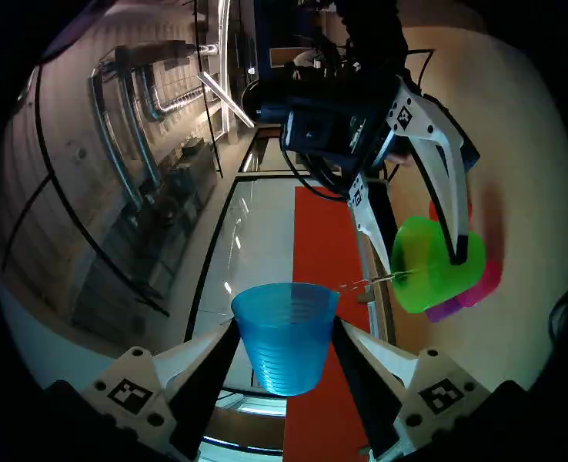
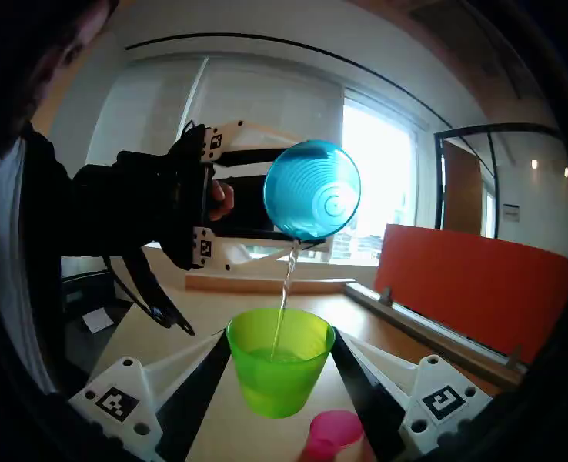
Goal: Pour water
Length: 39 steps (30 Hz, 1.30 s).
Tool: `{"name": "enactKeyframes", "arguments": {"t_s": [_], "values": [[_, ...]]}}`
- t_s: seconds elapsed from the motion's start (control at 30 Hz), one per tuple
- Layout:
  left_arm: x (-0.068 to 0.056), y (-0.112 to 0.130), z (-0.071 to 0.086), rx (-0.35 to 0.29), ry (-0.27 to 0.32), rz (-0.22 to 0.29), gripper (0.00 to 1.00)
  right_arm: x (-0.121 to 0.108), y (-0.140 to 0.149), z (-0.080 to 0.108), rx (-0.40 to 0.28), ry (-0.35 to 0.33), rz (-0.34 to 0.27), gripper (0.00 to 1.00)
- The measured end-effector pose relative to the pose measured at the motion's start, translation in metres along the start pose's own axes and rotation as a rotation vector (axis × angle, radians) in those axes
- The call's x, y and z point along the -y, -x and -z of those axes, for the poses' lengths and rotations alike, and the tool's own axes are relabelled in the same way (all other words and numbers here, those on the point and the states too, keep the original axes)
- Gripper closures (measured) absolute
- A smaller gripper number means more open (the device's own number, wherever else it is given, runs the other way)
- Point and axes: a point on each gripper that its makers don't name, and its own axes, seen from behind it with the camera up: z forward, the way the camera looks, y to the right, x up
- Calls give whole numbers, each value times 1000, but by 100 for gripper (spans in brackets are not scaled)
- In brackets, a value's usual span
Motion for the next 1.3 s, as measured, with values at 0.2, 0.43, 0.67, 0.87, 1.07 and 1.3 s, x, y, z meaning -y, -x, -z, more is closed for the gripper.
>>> {"name": "enactKeyframes", "arguments": {"t_s": [0.2,0.43,0.67,0.87,1.07,1.3], "values": [[0,0,0,0,0,-4,17,0,0,0,1,1,-1,7],[-3,-3,2,-3,3,-8,17,-1,0,0,-1,3,-1,7],[-2,-4,1,-2,1,-9,17,-2,0,1,-1,5,-1,7],[-4,-5,2,-6,7,10,17,-1,1,1,-1,6,0,7],[-3,-2,3,5,-2,79,17,-2,0,2,-2,10,0,7],[-3,5,4,15,-6,242,17,-3,-3,5,-5,17,3,7]]}}
